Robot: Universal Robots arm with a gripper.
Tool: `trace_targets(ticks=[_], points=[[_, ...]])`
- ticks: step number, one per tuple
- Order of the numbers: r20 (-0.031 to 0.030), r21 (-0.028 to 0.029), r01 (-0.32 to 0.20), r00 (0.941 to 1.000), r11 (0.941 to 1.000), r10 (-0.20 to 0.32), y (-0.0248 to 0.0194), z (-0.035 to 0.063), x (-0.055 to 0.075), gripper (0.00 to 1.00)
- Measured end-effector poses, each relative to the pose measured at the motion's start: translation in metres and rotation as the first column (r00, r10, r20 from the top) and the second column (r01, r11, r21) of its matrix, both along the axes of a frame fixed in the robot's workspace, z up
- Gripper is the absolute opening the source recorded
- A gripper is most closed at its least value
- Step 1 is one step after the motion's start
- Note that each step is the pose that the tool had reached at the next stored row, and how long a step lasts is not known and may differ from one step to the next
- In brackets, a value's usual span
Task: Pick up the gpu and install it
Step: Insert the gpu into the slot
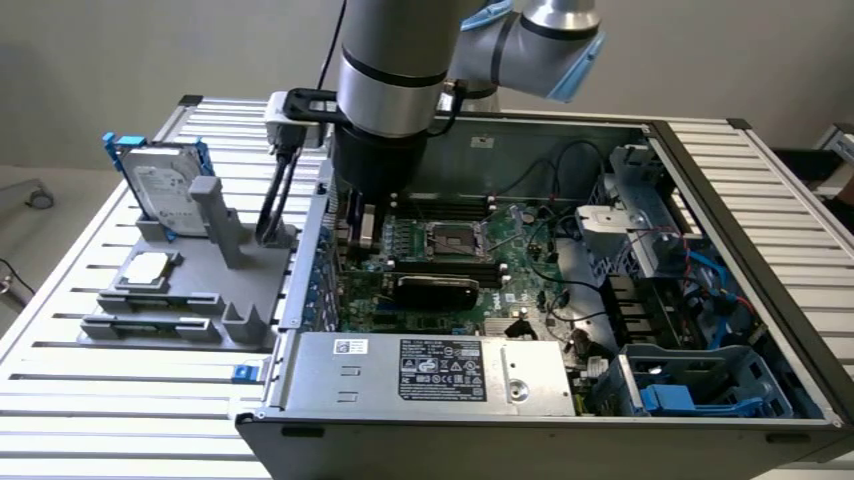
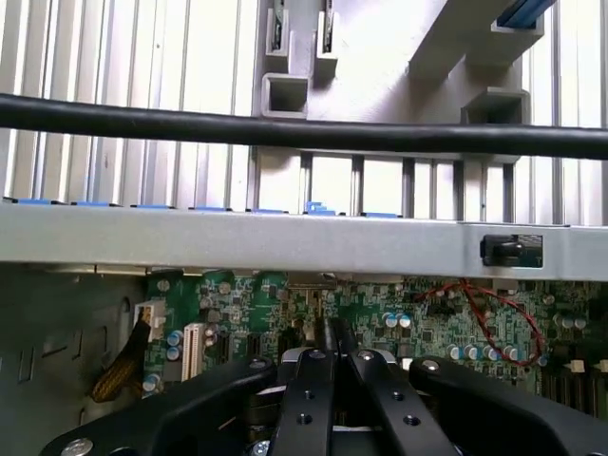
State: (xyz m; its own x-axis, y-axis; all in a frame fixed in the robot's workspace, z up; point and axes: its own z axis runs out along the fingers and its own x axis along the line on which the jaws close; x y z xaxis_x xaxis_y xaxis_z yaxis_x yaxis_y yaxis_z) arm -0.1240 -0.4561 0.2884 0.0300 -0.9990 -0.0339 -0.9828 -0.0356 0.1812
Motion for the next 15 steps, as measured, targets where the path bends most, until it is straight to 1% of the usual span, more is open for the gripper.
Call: trace_targets(ticks=[1, 4, 8, 11, 13, 15], points=[[0.0, -0.004, 0.0, 1.0, 1.0, 0.0, 0.0, 0.0006, 0.0, 0.13], [0.0, -0.0129, 0.0, 1.0, 0.9999, 0.0, -0.0003, 0.0013, -0.004, 0.13], [-0.0027, -0.0282, 0.0, 1.0, 0.9996, 0.0, -0.0004, 0.0015, -0.01, 0.13], [-0.0026, -0.047, 0.0, 1.0, 0.9989, 0.0, -0.0005, 0.002, -0.011, 0.13], [-0.0027, -0.0611, 0.0, 1.0, 0.9981, 0.0, -0.0005, 0.0029, -0.011, 0.13], [-0.0027, -0.0733, 0.0, 1.0, 0.9973, 0.0, -0.0005, 0.0039, -0.011, 0.13]])
